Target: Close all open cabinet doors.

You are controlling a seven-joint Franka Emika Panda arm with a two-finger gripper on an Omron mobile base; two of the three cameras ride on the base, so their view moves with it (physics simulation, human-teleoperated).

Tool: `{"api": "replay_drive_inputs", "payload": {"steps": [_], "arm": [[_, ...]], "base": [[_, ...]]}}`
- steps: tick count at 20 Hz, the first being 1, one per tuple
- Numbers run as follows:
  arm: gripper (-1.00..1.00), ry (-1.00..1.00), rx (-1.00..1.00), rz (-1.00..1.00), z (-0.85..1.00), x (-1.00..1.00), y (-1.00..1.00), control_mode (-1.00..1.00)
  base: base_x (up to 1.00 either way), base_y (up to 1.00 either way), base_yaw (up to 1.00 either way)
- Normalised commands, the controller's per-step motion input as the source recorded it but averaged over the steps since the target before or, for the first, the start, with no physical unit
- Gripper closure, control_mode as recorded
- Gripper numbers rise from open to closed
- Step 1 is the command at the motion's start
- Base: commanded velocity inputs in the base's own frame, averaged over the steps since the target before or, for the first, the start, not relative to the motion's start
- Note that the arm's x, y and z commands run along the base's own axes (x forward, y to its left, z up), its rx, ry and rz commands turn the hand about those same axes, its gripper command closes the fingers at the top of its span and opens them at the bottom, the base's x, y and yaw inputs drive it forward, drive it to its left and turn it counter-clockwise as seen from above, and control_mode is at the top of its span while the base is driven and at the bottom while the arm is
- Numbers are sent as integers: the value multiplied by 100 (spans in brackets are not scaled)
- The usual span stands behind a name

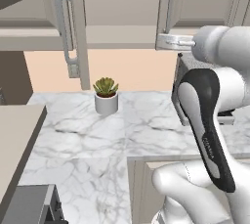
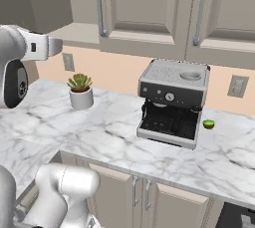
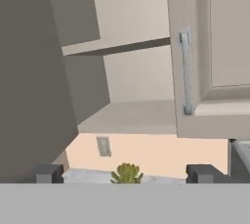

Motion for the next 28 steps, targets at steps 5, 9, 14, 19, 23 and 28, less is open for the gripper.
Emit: {"api": "replay_drive_inputs", "payload": {"steps": [5, 9, 14, 19, 23, 28], "arm": [[-100, -7, -2, 31, -4, -89, 71, -100], [-100, -4, -7, 5, 6, -67, 48, -100], [-100, 0, -4, 5, 0, -49, 32, -100], [-100, -10, 0, 10, 0, -42, 35, -100], [-100, -8, 0, 24, -1, 4, 38, -100], [-100, -1, -1, 10, 7, 19, 24, -100]], "base": [[0, 0, 0], [0, 0, 0], [0, 0, 0], [0, 0, 0], [0, 0, 0], [0, 0, 0]]}}
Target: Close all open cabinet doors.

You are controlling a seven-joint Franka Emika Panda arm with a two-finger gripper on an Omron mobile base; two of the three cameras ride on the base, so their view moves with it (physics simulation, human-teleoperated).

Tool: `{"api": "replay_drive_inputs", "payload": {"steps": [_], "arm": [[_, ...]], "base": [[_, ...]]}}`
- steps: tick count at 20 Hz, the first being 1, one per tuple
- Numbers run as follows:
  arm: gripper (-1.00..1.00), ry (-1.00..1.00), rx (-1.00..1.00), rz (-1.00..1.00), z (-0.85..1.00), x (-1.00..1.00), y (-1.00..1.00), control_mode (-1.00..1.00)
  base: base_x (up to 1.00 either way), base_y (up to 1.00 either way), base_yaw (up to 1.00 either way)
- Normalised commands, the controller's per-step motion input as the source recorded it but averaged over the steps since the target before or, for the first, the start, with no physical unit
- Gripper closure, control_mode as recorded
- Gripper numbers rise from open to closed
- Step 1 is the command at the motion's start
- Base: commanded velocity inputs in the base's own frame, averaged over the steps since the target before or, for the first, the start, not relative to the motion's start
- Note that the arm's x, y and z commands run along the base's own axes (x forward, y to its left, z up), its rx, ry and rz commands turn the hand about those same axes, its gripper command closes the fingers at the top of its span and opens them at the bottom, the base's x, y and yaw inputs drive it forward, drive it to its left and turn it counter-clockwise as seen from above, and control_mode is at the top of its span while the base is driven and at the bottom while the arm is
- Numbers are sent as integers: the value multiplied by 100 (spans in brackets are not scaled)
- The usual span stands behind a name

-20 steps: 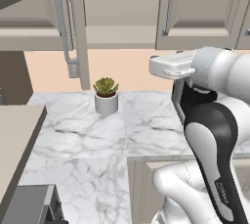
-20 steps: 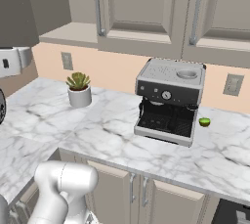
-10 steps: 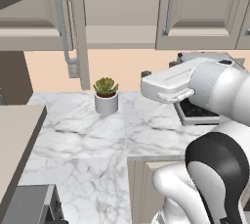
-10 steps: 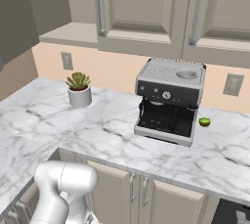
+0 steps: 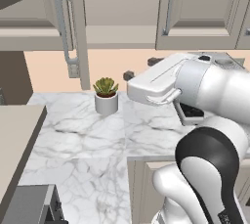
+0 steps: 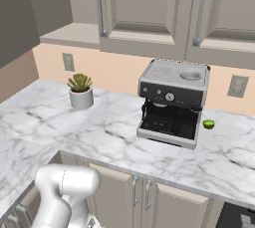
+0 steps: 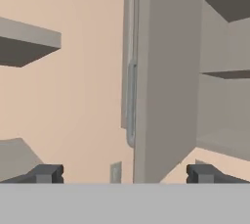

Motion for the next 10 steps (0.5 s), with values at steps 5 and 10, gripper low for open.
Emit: {"api": "replay_drive_inputs", "payload": {"steps": [5, 10], "arm": [[-100, 1, -1, 0, 0, 2, 30, -100], [-100, 1, 0, 0, 0, 22, 26, -100]], "base": [[0, 0, 0], [0, 0, 0]]}}
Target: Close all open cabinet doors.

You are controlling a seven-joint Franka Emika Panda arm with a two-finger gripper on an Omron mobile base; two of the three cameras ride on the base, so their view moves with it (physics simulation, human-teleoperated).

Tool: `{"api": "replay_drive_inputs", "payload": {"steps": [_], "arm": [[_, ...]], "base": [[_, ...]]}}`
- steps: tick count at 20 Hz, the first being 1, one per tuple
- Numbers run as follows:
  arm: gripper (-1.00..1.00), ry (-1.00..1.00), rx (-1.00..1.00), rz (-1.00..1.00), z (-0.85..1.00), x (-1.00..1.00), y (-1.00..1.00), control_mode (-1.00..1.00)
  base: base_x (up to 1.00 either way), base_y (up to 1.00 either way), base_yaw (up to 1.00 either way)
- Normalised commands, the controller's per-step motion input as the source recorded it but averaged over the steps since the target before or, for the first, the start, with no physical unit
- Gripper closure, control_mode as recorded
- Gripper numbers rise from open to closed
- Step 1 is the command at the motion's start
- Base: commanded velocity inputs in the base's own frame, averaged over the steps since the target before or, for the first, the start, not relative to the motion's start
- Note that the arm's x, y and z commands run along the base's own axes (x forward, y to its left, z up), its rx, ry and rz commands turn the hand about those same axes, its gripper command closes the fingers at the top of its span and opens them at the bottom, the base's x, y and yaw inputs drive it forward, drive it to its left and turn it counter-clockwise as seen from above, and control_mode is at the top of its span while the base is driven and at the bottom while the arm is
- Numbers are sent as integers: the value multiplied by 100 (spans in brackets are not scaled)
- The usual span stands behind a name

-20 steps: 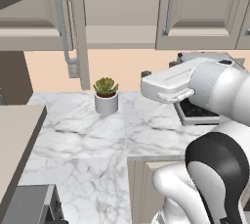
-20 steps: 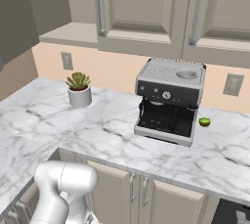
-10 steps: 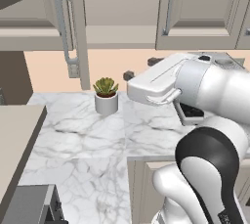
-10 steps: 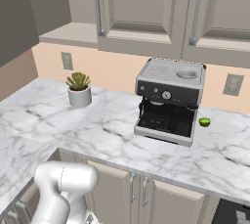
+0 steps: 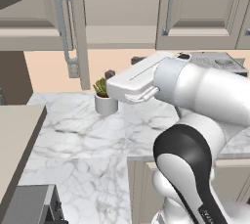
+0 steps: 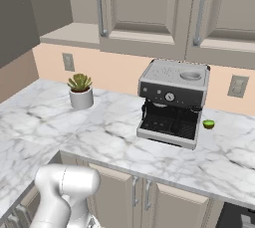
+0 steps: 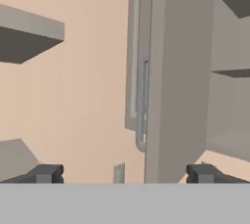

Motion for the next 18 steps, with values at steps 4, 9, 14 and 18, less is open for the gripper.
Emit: {"api": "replay_drive_inputs", "payload": {"steps": [4, 9, 14, 18], "arm": [[-100, 6, 0, 0, 0, 51, 0, -100], [-100, 2, 0, -1, 0, 24, 12, -100], [-100, 0, 0, 0, 0, 32, 15, -100], [-100, 0, -2, -1, 0, 29, 3, -100]], "base": [[0, 0, 0], [0, 0, 0], [0, 0, 0], [0, 0, 0]]}}
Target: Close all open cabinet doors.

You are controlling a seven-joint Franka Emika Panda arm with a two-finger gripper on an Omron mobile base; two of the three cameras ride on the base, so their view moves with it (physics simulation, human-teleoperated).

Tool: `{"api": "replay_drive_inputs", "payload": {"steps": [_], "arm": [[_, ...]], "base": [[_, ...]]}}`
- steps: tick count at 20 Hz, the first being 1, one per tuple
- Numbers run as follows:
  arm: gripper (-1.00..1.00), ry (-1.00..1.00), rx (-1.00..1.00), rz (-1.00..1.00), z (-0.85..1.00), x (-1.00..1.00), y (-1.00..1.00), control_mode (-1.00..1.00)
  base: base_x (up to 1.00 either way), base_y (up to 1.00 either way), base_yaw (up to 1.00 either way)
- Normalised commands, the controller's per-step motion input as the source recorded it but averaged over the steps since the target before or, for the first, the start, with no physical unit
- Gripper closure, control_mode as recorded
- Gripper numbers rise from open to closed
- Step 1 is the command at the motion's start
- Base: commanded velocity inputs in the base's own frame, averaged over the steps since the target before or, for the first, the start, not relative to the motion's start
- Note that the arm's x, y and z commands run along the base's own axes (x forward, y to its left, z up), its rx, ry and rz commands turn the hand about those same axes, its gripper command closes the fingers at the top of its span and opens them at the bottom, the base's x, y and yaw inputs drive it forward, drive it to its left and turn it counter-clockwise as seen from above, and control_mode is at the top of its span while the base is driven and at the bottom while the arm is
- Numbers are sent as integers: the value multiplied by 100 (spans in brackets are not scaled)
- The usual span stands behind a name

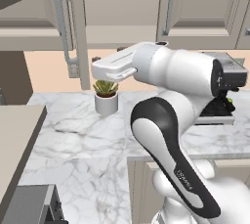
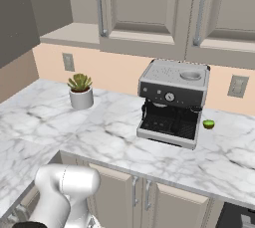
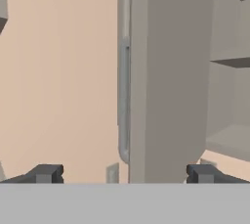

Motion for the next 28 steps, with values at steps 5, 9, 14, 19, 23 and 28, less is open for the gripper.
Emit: {"api": "replay_drive_inputs", "payload": {"steps": [5, 9, 14, 19, 23, 28], "arm": [[-100, 1, -3, -2, 0, 26, 12, -100], [-100, 5, -3, 0, 0, 33, 15, -100], [-100, 4, -2, 0, 0, 41, 6, -100], [-100, 0, -1, 0, 0, 27, 1, -100], [-100, 0, -2, 0, 0, 15, 1, -100], [-100, -2, -6, -10, 0, 0, 6, -100]], "base": [[0, 0, 0], [0, 0, 0], [0, 0, 0], [0, 0, 0], [0, 0, 0], [0, 0, 0]]}}
